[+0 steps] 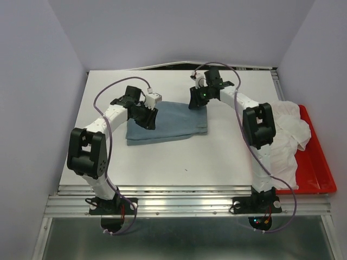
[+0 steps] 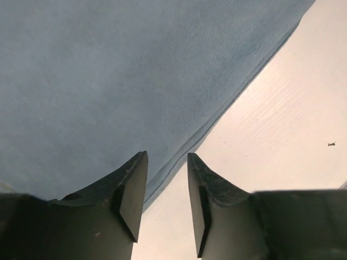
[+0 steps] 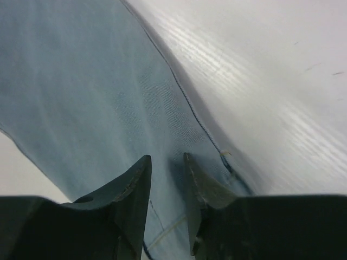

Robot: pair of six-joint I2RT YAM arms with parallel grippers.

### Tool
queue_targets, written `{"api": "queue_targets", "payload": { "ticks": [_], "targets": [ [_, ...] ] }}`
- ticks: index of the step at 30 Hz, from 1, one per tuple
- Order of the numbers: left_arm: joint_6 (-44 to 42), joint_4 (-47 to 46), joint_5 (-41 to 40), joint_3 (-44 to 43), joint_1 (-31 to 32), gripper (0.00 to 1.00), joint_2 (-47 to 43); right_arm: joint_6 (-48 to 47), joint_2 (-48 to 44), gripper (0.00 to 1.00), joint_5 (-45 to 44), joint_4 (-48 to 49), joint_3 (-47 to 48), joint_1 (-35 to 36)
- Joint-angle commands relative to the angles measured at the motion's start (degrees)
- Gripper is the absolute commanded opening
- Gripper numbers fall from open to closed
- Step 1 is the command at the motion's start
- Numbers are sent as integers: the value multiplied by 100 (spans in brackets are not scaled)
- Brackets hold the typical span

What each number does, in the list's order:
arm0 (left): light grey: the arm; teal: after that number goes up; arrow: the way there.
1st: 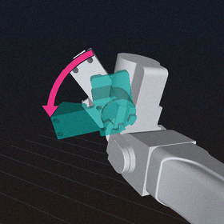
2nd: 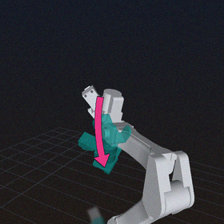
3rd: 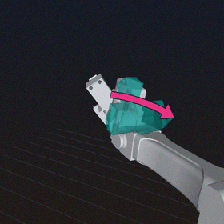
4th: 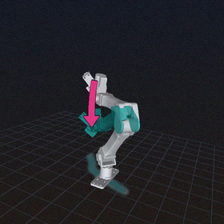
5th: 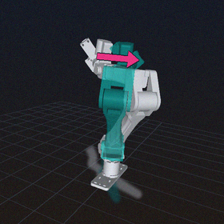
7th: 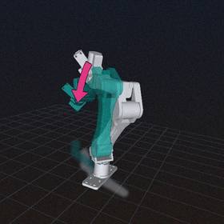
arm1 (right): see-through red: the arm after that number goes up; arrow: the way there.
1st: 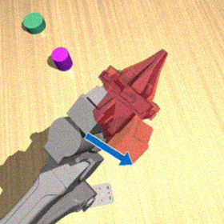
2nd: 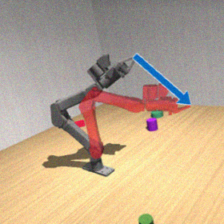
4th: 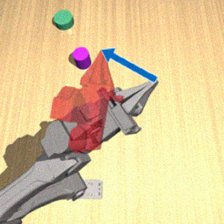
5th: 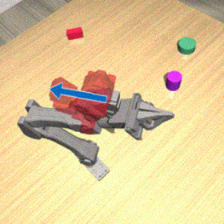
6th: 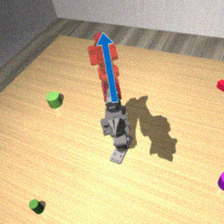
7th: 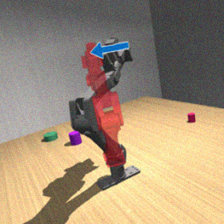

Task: Fold and stack the skirts
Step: Fold the skirt

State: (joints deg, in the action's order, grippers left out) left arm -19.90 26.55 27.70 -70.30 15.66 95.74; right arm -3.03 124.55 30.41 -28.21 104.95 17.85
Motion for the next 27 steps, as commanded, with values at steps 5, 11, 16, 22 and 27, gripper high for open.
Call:
{"api": "queue_targets", "payload": {
  "ticks": [5, 11, 16, 22, 27],
  "targets": [
    [645, -484, -493, 447, -151, 43, 338, -1005, 562, 25, -1528, 15, -447, 123],
    [523, -422, -757, 28, -458, 38, 1488, -930, -132, 24, -1671, 44, -2108, 123],
    [128, -405, -1327, -1033, -564, 36, 2324, -261, -975, 28, -269, -255, -3529, 333],
    [-479, 350, -1058, -3672, -573, 49, 3363, 485, -1802, 52, 1456, -265, -4053, 1660],
    [-1058, 668, -108, -3687, -573, 60, 2408, 567, -2162, 61, 1670, -379, -3244, 1530]
  ]
}}
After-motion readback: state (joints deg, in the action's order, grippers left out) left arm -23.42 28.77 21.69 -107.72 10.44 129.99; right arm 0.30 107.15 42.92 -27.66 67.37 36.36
